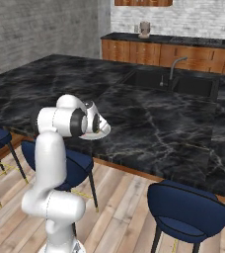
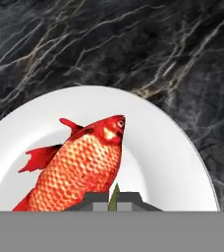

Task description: Take the lemon wedge from the fridge and place it on the plate with fish on the dining counter.

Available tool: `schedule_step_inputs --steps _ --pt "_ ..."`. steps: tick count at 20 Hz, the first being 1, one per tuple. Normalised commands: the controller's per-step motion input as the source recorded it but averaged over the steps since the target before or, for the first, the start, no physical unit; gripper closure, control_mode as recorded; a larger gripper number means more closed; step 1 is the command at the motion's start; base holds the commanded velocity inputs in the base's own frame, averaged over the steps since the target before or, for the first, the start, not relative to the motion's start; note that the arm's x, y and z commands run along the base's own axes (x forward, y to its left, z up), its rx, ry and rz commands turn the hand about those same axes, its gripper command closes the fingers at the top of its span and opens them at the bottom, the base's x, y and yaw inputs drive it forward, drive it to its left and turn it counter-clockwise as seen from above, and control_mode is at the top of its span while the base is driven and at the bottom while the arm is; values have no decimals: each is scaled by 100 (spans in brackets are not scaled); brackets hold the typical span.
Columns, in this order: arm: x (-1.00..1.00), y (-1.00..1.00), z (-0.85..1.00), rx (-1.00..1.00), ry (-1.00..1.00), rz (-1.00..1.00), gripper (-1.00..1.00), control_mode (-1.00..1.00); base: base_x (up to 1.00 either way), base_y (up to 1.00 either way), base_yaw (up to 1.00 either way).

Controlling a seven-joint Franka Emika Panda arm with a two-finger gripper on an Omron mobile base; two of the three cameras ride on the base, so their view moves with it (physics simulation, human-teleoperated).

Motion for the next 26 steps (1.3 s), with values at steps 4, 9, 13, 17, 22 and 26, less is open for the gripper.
schedule_step_inputs --steps 4,9,13,17,22,26 --pt "51 0 -9 0 0 -10 100 -100 0 0 0" --pt "10 0 3 0 0 -3 -100 -100 0 0 0" --pt "-77 -6 70 5 -6 -4 -100 -100 0 0 0" --pt "-100 -13 93 1 -27 0 -100 -100 0 0 0" --pt "-100 -1 94 0 -39 0 -100 -100 0 0 0" --pt "-100 0 100 -1 -54 -2 -100 -100 0 0 0"
